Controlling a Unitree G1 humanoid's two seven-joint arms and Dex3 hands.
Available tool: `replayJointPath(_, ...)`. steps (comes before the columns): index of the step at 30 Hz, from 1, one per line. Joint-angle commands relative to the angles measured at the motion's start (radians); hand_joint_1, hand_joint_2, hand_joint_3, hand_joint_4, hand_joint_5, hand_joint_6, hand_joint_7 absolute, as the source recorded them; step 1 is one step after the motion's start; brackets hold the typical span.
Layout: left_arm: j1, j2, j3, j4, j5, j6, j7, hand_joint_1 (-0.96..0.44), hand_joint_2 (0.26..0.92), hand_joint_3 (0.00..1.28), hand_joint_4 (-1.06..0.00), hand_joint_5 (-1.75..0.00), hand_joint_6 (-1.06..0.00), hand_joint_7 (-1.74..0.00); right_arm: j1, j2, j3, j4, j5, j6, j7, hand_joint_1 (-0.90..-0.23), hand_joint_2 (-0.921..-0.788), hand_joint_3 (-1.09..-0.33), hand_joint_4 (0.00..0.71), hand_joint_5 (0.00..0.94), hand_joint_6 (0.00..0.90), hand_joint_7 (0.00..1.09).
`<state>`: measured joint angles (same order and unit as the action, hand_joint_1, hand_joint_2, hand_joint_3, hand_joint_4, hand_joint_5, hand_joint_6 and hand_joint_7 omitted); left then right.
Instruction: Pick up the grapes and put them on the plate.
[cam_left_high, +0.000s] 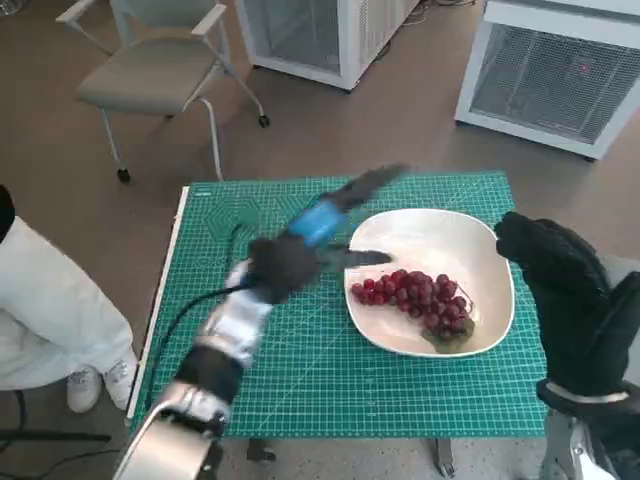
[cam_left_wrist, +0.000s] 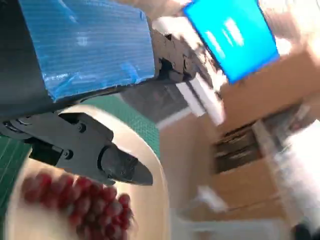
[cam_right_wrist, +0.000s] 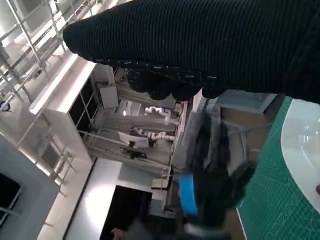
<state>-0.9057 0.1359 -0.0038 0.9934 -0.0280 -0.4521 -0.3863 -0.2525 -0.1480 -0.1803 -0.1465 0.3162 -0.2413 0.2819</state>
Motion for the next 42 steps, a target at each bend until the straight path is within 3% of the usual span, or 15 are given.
replayJointPath(1, 0.102, 0.019, 0.111, -0.046, -0.156, 0.011, -0.127, -0.40, 0.874, 0.00, -0.12, -0.01, -0.31, -0.02, 0.006, 0.012, 0.014, 0.019, 0.002, 0.019, -0.007, -0.432, -0.921, -0.627, 0.441, 0.622, 0.189, 0.94)
replayJointPath(10, 0.200, 0.085, 0.147, -0.102, -0.163, -0.023, -0.160, -0.40, 0.876, 0.00, -0.15, -0.01, -0.30, 0.00, -0.014, 0.008, 0.013, 0.045, 0.003, 0.012, -0.001, -0.432, -0.921, -0.626, 0.444, 0.618, 0.192, 0.93)
replayJointPath(25, 0.309, 0.055, 0.199, -0.242, -0.274, -0.028, -0.225, -0.34, 0.888, 0.00, -0.20, -0.01, -0.31, -0.01, -0.032, 0.004, 0.020, 0.073, -0.008, -0.013, 0.007, -0.427, -0.921, -0.627, 0.452, 0.611, 0.191, 0.93)
replayJointPath(42, 0.381, 0.036, 0.187, -0.385, -0.297, 0.014, -0.210, -0.32, 0.893, 0.00, -0.22, 0.00, -0.34, -0.01, -0.027, -0.008, 0.019, 0.066, 0.004, -0.006, 0.015, -0.430, -0.921, -0.626, 0.456, 0.605, 0.191, 0.92)
